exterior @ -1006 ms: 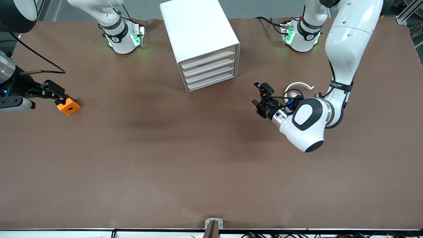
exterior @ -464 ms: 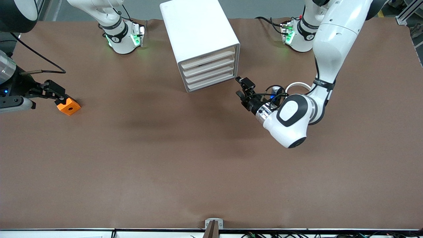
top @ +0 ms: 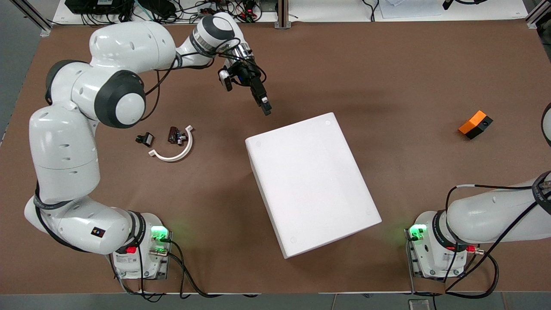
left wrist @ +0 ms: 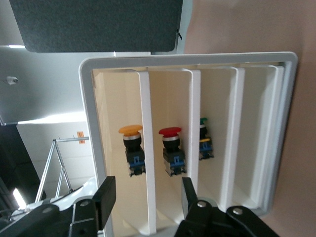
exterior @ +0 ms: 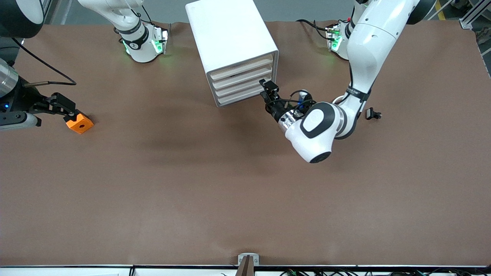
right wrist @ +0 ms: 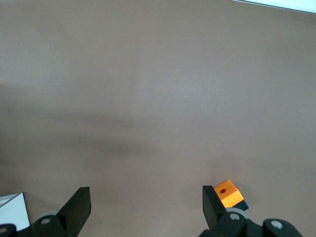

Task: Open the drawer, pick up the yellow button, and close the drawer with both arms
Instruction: 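Close the left gripper on the top drawer handle, then pull the top drawer open with the left gripper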

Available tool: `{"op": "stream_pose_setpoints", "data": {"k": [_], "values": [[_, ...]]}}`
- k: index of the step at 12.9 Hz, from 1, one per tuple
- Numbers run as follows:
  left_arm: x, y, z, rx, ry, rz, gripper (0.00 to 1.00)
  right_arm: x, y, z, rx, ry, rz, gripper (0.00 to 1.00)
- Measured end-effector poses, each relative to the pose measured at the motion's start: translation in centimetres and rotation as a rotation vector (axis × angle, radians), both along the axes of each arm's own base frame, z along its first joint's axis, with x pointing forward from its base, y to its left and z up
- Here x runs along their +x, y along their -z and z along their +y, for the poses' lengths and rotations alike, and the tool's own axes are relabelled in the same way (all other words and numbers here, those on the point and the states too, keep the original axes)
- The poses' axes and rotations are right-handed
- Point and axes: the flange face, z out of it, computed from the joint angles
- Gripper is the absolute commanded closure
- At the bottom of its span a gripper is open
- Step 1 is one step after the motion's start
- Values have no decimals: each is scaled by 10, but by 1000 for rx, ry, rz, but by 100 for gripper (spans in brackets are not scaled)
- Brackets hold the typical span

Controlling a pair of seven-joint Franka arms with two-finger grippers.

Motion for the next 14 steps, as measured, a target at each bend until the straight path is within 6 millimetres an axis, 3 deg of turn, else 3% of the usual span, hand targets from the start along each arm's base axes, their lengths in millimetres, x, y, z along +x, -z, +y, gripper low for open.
{"op": "stream_pose_setpoints", "data": {"k": [4,6,11,14], "values": [[-31,15,-30,15,68,31,39,0,0,0,0,0,0,0],[-47,24,-39,27,95,51,50,0,1,0,0,0,1,0],[-70,30,-54,20,119,91,57,2,3,1,0,-1,6,0],[-80,31,-62,17,131,102,84,2,3,1,0,-1,6,0]]}}
